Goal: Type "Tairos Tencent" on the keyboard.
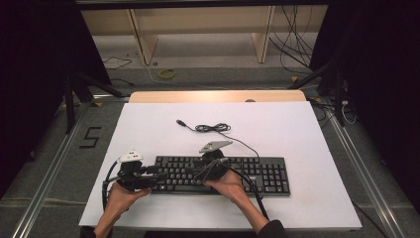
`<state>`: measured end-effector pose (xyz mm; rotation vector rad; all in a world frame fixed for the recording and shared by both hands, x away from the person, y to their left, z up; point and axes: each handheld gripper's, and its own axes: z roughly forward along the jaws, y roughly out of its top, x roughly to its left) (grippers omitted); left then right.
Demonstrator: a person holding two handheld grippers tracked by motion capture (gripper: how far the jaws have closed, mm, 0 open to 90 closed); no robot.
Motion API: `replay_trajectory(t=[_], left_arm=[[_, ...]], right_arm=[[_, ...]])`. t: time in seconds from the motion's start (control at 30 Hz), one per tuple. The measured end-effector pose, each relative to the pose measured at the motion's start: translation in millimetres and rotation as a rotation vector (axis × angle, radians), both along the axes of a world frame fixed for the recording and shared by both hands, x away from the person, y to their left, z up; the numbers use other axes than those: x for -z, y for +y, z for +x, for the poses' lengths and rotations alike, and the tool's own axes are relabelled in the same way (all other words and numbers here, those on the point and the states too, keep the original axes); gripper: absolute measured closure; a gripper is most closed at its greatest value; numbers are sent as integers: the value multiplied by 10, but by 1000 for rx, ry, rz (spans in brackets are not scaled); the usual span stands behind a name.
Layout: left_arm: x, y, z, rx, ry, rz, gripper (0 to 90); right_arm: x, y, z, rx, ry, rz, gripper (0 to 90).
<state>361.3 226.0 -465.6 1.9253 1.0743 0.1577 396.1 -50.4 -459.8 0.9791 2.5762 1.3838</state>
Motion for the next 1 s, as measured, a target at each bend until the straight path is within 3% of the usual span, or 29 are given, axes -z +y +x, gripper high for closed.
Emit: replay_trajectory(t=[0.23, 0.53, 0.83, 1.0], left_arm=[[-16, -27, 39, -7, -6, -8, 341], [-44, -80, 100, -4, -18, -5, 311], [-56, -173, 174, 24, -7, 26, 351], [-40, -215, 225, 25, 22, 50, 444]], right_arm=[[-38, -50, -60, -3, -1, 5, 462], [-48, -121, -122, -1, -4, 14, 406], [-21, -184, -168, -3, 15, 21, 380], [-20, -199, -198, -13, 12, 21, 371]])
